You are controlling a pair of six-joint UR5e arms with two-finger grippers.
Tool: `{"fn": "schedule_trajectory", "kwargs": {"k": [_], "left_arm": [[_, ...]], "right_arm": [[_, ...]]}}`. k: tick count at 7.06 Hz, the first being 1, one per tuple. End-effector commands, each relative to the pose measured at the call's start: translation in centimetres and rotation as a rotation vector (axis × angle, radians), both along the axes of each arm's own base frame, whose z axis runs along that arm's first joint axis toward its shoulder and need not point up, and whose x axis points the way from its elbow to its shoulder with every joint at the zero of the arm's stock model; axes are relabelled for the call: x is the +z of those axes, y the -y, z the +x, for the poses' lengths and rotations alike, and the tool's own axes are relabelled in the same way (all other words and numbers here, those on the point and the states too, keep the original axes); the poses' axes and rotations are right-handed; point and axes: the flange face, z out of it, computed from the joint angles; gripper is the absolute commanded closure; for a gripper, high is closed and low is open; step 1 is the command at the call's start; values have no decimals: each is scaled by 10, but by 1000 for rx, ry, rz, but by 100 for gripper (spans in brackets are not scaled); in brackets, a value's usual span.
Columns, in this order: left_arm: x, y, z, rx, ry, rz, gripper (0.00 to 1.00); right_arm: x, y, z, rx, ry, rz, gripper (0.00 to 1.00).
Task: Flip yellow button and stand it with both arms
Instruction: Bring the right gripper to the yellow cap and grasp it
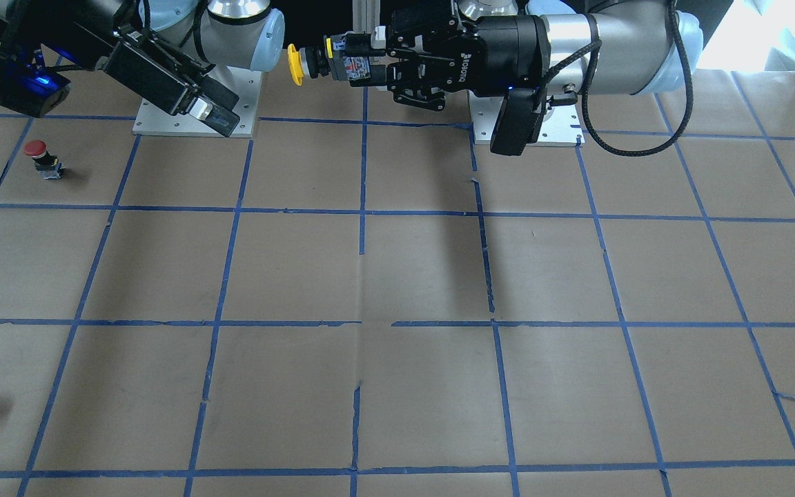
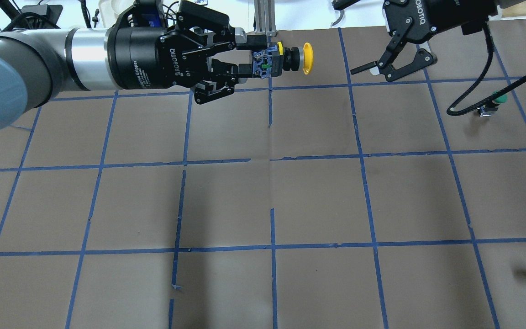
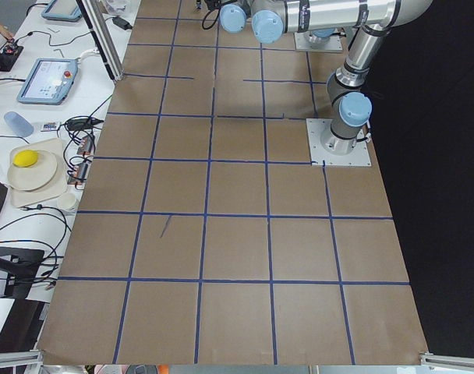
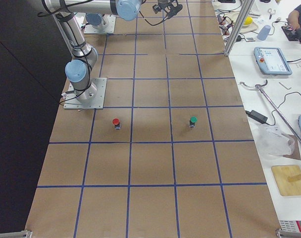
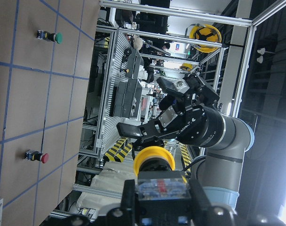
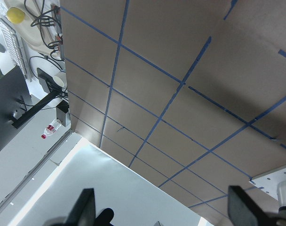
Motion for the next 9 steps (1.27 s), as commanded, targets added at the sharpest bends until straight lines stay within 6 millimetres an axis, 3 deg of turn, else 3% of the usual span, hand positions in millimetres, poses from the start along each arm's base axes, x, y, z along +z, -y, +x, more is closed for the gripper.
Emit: {"fn": "schedule_trajectory", "kwargs": {"k": [1,2,5,9], "left_arm": [[-2,1,-2,-1,-3,6,91],[-1,2,-2,5,-12,6,91],[-1,2,-2,10,-20,13,91],[-1,4,-2,10,-20,14,91]], "right_arm": [[0,-9,18,-29,64,86,0],[5,-14,23,-40,107,102,0],[-12,-25,35,-41,119,171,0],[-2,-25,40,-60,199,201,3]]}}
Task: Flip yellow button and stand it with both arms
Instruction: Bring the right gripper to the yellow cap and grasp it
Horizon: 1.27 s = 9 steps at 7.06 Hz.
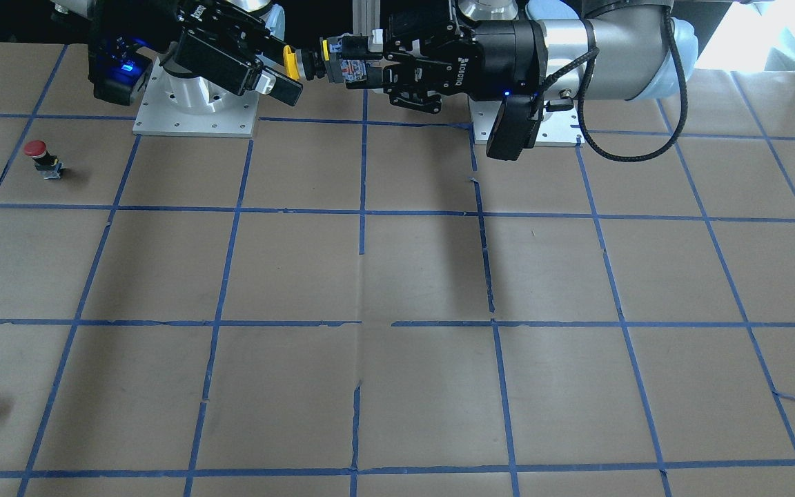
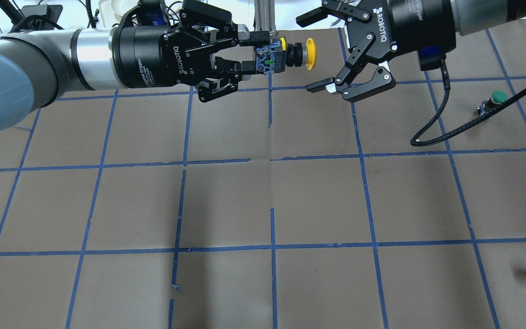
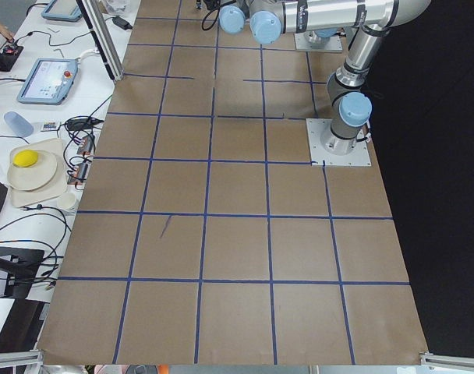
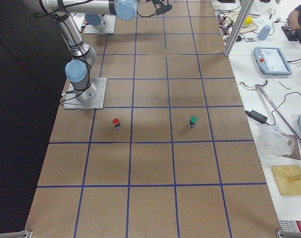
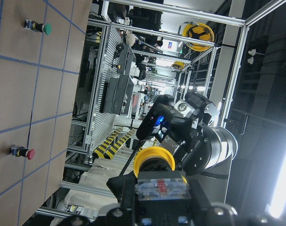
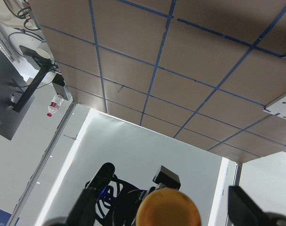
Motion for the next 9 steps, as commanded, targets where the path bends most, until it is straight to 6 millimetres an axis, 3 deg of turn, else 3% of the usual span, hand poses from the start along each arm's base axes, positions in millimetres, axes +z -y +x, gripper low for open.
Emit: {"fn": "schedule_trajectory", "kwargs": {"k": [1,4,5,6,7,9], "left_arm": [[1,-1,0,0,0,-1,91],[0,0,0,0,0,1,91],[0,0,0,-3,4,0,88],[0,-1,0,-6,9,1,63],[0,0,0,1,3,97,1],[0,0,0,3,2,133,0]], "right_arm": [[2,-2,1,-4,16,4,12],[-2,0,0,-6,11,14,62],[-2,0,0,-6,11,14,70],[-1,-1,0,-7,14,13,75],[-1,-1,0,-7,17,13,78],[-2,2,-3,-15,12,16,78]]}}
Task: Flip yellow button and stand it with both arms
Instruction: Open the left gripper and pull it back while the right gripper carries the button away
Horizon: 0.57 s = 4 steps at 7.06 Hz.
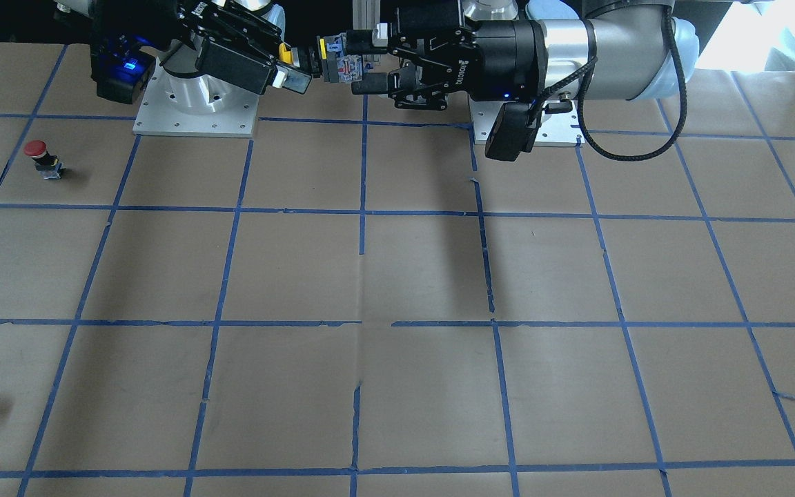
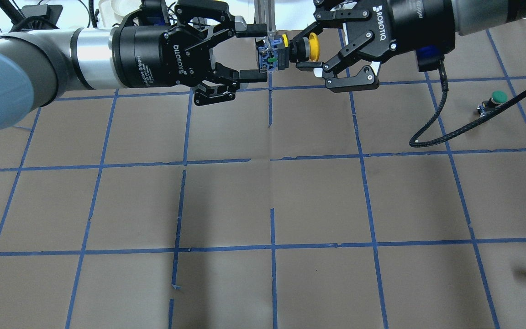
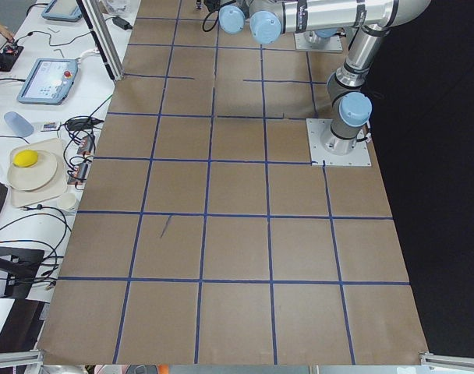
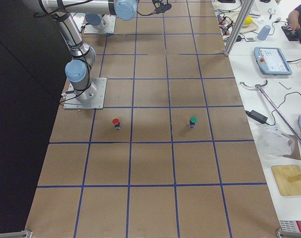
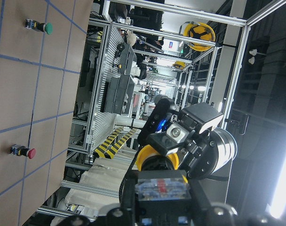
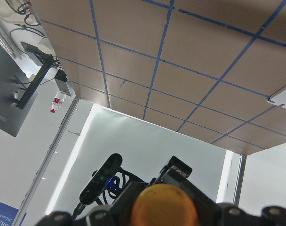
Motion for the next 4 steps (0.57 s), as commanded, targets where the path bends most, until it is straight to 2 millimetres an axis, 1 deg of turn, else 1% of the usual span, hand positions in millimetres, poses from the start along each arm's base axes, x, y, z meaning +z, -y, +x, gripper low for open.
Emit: {"fn": "schedule_trajectory", "kwargs": {"k": [1,2,3,4], "left_arm": [[3,0,1,-1,7,26,0],[0,-1,1,-9,21,25,0],[-4,0,8,-28,68,12,0],[-5,0,15,-73,161,-14,0]], "right_arm": [[-3,7,-7,-14,-13,-1,79],[-4,10,-16,-22,-24,-25,79],[-15,21,-39,-20,-97,-75,79],[-25,32,-60,-11,-133,-121,79]]}}
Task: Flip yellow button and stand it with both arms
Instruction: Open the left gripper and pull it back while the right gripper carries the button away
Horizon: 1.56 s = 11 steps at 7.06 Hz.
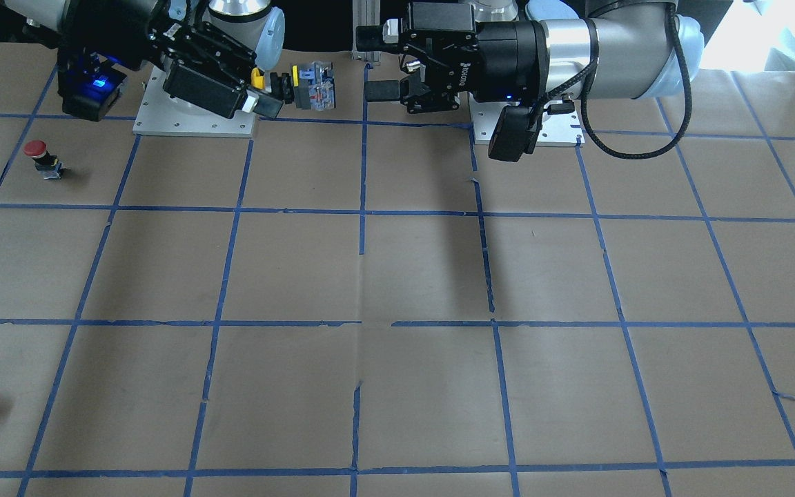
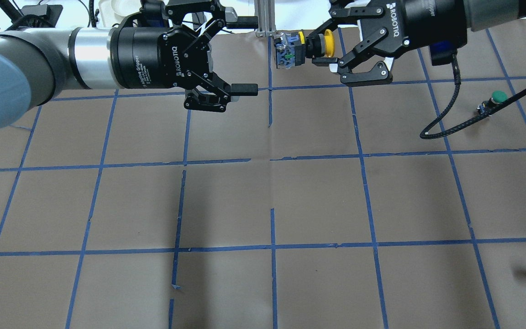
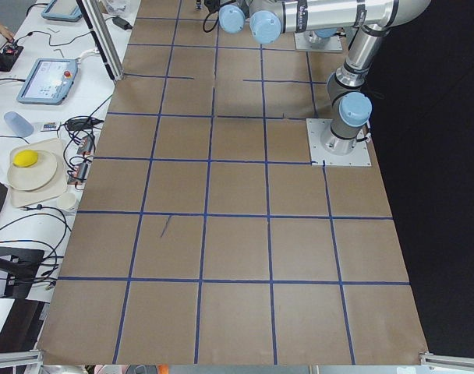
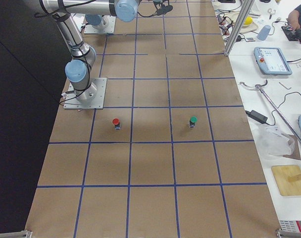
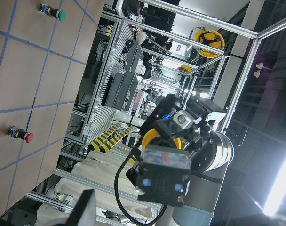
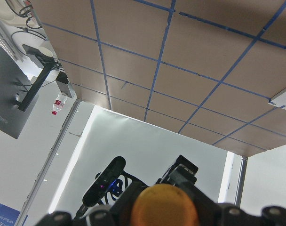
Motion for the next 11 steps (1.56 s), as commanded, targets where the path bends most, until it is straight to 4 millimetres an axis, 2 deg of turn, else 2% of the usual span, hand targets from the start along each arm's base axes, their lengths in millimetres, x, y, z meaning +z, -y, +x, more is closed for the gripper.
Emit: {"fn": "schedule_trajectory", "kwargs": {"k": [1,2,4,6,7,8,10,11], "left_arm": [[-5,4,20,-57,171,-36,0],[-11,9,30,-67,280,-46,0],[-51,24,47,-147,537,-51,0],[-67,23,61,-228,733,-26,0],[-72,18,67,-280,841,-23,0],[-70,16,72,-310,923,-31,0],[-69,14,79,-377,1137,-86,0],[-58,4,70,-401,1195,-128,0]], "right_arm": [[-18,16,-38,44,-106,-116,79],[-32,24,-47,90,-151,-151,79],[-77,47,-76,241,-242,-245,79],[-119,62,-111,432,-346,-349,79],[-145,68,-137,619,-433,-435,79],[-160,72,-162,799,-506,-539,79],[-200,83,-246,985,-532,-766,79],[-223,80,-292,1092,-552,-843,79]]}}
